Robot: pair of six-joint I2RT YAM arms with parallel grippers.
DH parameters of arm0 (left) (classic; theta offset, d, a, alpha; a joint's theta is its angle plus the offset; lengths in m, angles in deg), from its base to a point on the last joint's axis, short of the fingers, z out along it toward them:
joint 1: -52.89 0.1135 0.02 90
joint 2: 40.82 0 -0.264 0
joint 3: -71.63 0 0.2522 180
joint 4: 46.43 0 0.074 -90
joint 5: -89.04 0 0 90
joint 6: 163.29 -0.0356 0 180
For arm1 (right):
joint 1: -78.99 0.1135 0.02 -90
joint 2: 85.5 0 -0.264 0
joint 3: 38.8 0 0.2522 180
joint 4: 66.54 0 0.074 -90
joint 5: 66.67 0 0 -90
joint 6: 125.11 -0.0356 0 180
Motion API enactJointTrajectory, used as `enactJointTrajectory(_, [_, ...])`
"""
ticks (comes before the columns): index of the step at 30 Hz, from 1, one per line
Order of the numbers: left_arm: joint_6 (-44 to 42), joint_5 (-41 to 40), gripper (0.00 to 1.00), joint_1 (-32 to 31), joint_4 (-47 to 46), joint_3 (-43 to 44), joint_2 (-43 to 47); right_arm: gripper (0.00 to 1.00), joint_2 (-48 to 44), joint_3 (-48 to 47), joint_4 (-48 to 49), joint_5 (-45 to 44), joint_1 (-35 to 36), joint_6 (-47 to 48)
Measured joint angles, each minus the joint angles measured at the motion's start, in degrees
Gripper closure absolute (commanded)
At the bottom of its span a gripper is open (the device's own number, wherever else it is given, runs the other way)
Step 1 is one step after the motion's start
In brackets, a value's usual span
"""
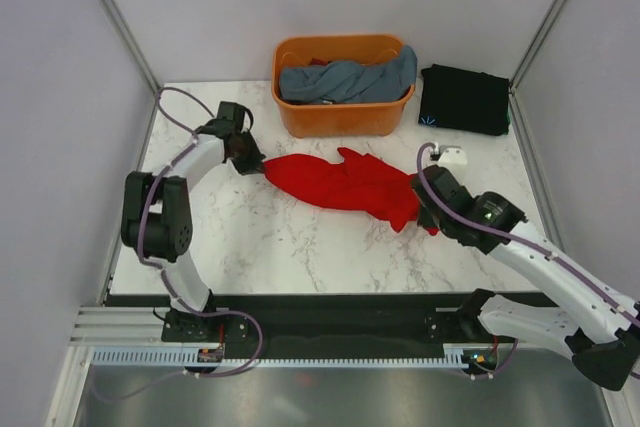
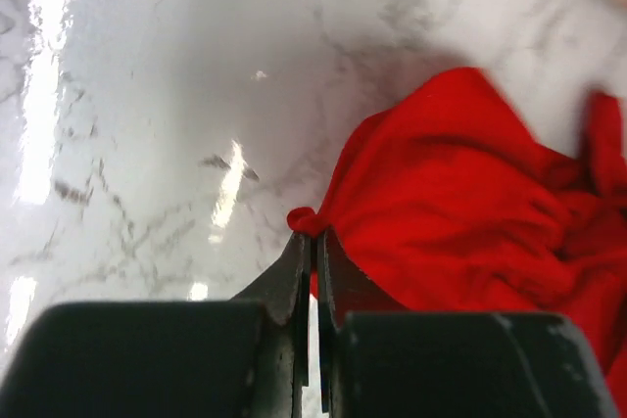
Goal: Fold and stack the t-shirts
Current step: Flatten the tshirt out
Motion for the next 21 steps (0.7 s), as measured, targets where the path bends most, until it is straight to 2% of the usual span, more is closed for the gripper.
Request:
enactJointTrajectory(4, [0.0, -0.6, 0.98, 0.0, 6.3, 2.9, 14.5, 1.00, 0.0, -11.7, -4.2, -1.8, -0.9, 1.7])
enactJointTrajectory(7, [-0.1, -1.2, 0.98, -0.1, 10.1, 10.0, 25.6, 1.00, -0.5, -24.4, -6.0, -4.1, -1.0, 4.0])
enactJointTrajectory(11, [-0.1, -1.9, 0.98, -0.1, 14.4, 21.3, 38.9, 1.00, -4.0, -36.4, -5.8, -6.0, -1.0, 8.9])
enactJointTrajectory(16, [-0.4, -2.9, 0.98, -0.1, 20.5, 32.9, 47.8, 1.00, -9.2, -46.9, -4.1, -4.3, -1.0, 16.2])
enactJointTrajectory(21, [-0.7, -2.7, 0.98, -0.1, 23.8, 40.5, 52.5, 1.00, -11.6, -55.5, -0.8, 2.3, -1.0, 22.9])
